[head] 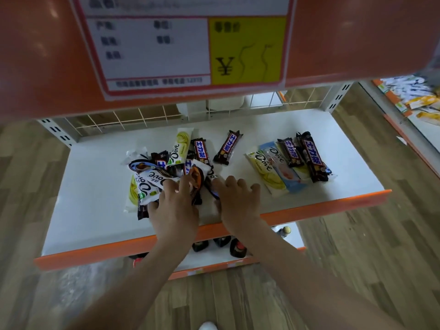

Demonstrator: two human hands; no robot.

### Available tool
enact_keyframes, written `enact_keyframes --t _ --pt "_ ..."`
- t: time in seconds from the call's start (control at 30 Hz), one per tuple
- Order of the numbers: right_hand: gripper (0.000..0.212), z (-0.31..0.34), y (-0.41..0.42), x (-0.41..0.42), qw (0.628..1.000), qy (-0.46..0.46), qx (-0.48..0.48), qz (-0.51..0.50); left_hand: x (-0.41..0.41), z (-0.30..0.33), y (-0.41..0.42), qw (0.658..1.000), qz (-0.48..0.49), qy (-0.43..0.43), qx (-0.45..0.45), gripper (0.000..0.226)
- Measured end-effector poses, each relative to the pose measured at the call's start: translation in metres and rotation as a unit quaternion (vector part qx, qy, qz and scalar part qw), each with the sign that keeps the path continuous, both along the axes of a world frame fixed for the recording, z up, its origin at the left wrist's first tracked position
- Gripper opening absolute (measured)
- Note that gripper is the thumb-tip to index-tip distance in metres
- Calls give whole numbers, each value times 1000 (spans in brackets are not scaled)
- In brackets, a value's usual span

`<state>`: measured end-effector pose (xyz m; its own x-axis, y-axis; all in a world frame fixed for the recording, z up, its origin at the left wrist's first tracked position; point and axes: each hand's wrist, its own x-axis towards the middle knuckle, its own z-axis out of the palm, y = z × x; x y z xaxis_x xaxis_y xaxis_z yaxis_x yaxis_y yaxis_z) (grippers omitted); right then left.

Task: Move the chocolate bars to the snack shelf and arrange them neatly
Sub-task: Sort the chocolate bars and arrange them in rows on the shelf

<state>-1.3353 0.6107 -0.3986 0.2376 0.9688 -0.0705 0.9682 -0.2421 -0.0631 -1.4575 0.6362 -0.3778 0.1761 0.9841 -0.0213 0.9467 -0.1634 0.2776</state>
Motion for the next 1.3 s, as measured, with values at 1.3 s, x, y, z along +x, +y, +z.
enact_keyframes --t 1.3 --pt "49 14 -6 79 980 16 -71 183 0 -9 32 993 -117 8 25 48"
